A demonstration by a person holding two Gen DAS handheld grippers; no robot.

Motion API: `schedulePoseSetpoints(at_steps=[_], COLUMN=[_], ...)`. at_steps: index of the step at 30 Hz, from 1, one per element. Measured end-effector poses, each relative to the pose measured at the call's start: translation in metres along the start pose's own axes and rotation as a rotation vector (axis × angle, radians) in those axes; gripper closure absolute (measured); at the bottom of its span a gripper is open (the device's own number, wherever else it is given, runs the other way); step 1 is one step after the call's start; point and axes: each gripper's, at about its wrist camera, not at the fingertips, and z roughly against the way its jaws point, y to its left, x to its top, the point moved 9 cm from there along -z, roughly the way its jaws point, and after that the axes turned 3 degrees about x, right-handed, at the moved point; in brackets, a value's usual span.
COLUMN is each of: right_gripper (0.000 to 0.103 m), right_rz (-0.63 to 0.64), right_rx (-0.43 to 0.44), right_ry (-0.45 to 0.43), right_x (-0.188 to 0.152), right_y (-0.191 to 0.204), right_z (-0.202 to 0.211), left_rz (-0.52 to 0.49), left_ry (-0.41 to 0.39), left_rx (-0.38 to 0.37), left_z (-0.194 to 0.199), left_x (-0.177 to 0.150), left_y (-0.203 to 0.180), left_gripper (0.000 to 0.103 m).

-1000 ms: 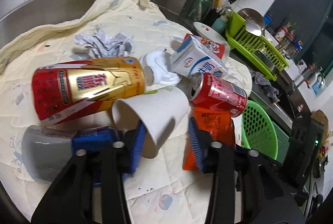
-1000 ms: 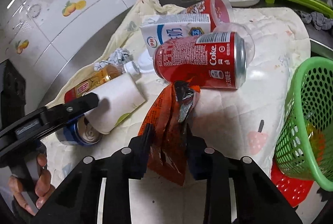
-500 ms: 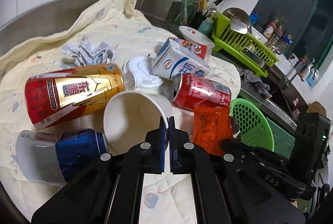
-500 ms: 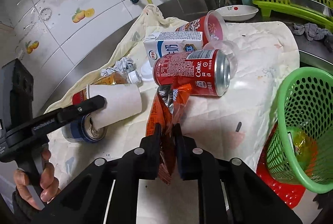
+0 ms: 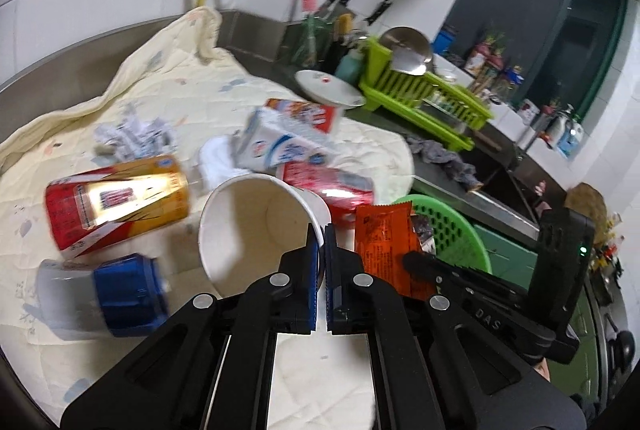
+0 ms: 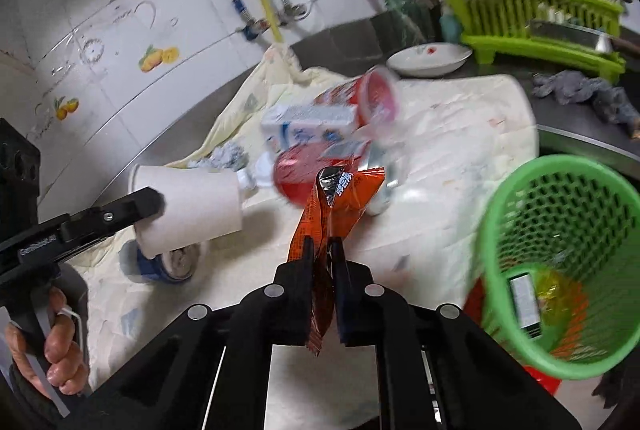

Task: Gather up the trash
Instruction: 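Carry the cup and orange wrapper to the green basket and drop them in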

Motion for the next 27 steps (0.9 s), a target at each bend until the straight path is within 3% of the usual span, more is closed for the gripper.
schedulePoseSetpoints(at_steps=[13,18,23,25,27], right_gripper=[0.094,0.093,0.072,0.053,0.052], right_rz=[-0.054,-0.098,-0.148,-0.147,-0.139], right_rx=[-0.312,-0.364,-0.360,-0.366,-0.378], right_ry=[-0.031,-0.008,0.001,-0.009,-0.016], right_x=[0.003,-0.009,-0.021,-0.022,-0.022], right_y=[-0.148,-0.196,-0.218,-0.221,-0.222], right_z=[0.064,0.075,0.080,0.083,0.087], left_rz=[-0.092,-0.142,-0.181,-0.192,-0.206], left_ry=[0.050,0.089,0.128,0.150,0.163], left_rx=[-0.140,-0.172,-0.190,-0.200,-0.199], left_z=[-0.044,-0.069,-0.094,-0.105,-0.115], left_x=[0.005,-0.002,-0.012,-0.017,-0.021], left_y=[-0.099,-0.139,-0.172,-0.183,-0.192], left_gripper=[0.102,0.102,0.102,0.102,0.102])
